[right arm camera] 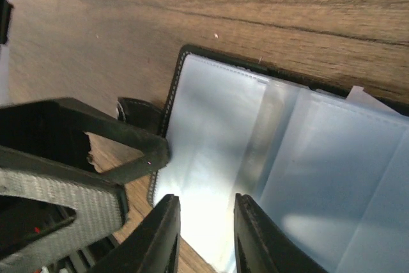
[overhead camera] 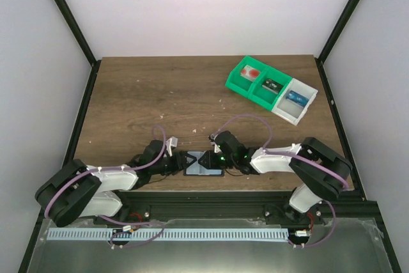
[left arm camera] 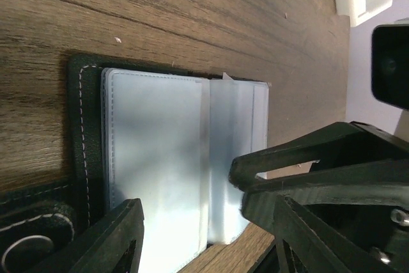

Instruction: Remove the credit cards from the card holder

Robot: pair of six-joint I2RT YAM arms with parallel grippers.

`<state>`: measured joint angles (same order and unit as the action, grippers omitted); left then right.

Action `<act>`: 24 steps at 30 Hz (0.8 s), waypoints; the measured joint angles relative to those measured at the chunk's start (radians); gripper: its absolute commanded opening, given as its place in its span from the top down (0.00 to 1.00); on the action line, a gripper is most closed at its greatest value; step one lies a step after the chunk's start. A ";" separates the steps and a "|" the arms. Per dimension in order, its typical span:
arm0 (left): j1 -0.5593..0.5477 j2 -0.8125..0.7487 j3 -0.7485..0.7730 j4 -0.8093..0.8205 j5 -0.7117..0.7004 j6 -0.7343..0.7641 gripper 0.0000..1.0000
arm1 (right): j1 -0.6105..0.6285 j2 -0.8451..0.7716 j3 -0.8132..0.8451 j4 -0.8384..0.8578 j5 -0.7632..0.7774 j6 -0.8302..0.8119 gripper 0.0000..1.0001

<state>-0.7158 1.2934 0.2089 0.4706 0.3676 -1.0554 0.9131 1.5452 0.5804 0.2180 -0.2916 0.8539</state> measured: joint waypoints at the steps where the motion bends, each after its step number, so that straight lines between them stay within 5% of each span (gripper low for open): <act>1: 0.000 -0.001 0.000 0.000 0.000 -0.002 0.41 | 0.001 0.009 0.002 0.000 0.000 -0.002 0.79; 24: 0.004 -0.012 -0.030 0.039 0.001 -0.040 0.39 | 0.007 0.064 -0.001 0.024 0.032 0.005 0.82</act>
<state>-0.7120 1.2816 0.1787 0.5095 0.3687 -1.0958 0.9199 1.6096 0.5797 0.2417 -0.2600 0.8589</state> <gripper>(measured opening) 0.607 0.186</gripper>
